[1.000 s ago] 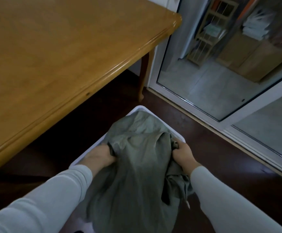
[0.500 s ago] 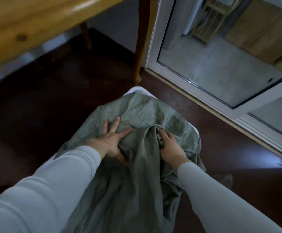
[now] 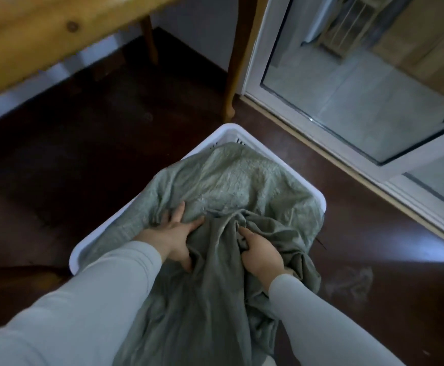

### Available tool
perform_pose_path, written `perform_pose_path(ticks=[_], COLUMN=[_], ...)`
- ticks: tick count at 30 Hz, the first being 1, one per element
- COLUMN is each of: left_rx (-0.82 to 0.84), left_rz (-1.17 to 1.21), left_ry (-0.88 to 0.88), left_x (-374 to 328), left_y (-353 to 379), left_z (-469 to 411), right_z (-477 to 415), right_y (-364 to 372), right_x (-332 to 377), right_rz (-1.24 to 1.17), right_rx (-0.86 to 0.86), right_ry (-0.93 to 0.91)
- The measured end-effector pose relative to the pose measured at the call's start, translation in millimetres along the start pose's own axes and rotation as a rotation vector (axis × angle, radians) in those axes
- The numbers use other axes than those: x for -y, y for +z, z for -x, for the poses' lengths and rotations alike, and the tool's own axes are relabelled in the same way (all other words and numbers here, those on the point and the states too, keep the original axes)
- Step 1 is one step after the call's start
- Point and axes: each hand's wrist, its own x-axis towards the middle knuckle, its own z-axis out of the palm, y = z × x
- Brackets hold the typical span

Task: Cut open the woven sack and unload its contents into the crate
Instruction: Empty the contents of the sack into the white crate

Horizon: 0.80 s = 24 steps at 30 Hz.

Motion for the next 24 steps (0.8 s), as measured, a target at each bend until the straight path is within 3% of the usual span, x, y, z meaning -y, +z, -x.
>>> perform_pose_path(ticks=[4,8,18,24], left_rx=[-0.06,-0.122,-0.306,-0.435], left_rz=[0.057,0.086,0.239,0.344], left_ry=[0.009,0.033,0.067,0.22], left_x=[-13,-27,-52,-68], left_y=[-25,-58,-130,-164], left_z=[44,107,284,376], right_z=[44,98,272,370], right_y=[-47,-96,-220,-274], right_x=[3,22,91,136], right_rz=[-0.356,-0.54,-0.709,-0.851], right_rx=[-0.111,-0.223,-0.566,-0.666], right_ry=[0.032,-0.014,-0.165,-0.316])
